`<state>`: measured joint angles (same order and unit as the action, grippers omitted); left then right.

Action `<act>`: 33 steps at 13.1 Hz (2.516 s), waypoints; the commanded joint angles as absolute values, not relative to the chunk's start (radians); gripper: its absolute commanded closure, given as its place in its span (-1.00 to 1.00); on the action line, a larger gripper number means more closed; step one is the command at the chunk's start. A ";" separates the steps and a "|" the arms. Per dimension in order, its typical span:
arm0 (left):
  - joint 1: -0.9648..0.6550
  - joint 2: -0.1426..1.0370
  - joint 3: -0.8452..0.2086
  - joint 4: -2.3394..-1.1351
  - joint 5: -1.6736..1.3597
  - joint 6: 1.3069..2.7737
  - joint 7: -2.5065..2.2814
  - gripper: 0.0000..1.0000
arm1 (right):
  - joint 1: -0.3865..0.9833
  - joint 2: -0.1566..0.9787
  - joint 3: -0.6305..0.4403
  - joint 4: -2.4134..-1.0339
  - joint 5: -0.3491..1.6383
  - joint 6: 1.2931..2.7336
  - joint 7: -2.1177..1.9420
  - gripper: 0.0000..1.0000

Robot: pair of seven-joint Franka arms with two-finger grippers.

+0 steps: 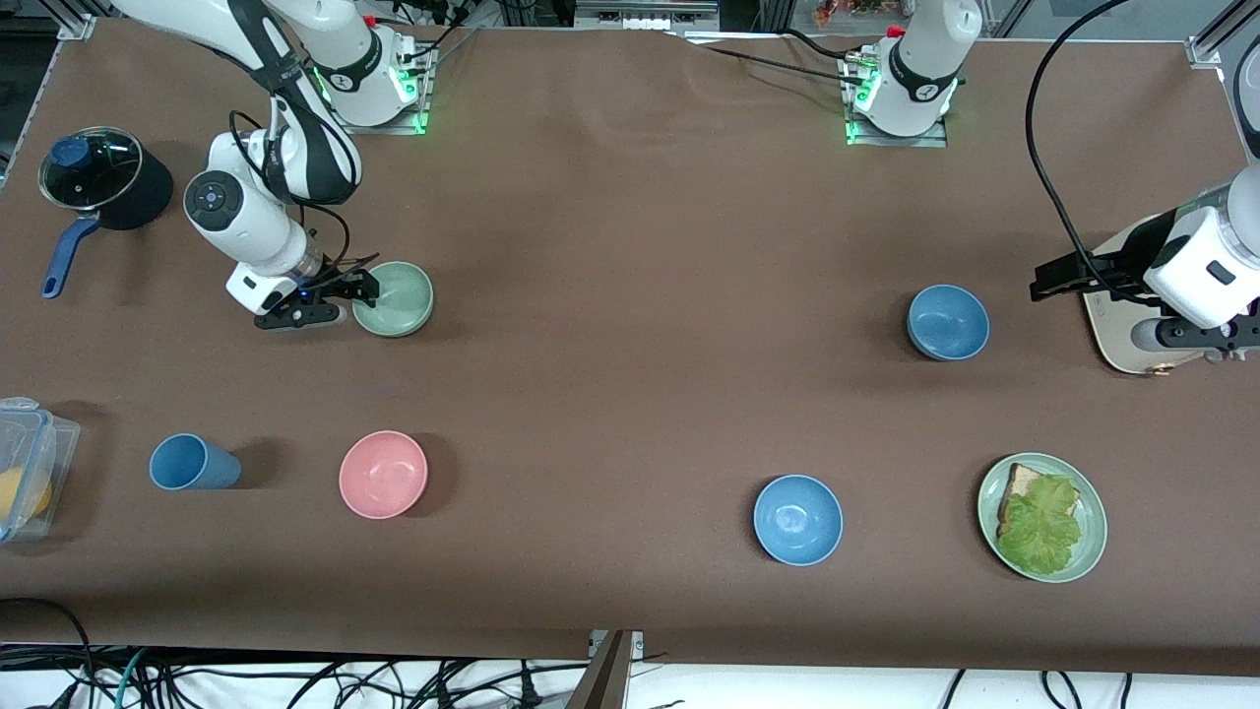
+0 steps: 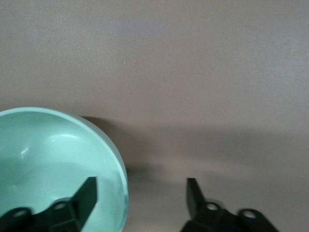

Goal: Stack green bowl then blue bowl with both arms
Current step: 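Lower the right gripper and grasp the green bowl's rim, then slide the green bowl to the table middle and open the right gripper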

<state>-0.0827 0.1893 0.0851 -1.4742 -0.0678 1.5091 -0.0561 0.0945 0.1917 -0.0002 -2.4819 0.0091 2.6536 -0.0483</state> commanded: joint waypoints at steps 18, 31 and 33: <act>-0.078 0.212 0.086 -1.442 -0.083 1.497 -0.041 -1.00 | 0.326 0.587 0.247 -1.667 0.117 2.309 0.504 1.00; -0.061 0.219 0.086 -1.442 -0.083 1.497 -0.043 -1.00 | 0.548 0.752 0.184 -1.483 0.106 2.455 0.808 -1.00; -0.057 0.224 0.086 -1.442 -0.097 1.497 -0.041 -1.00 | 0.494 0.659 0.178 -1.492 0.100 2.319 0.790 -1.00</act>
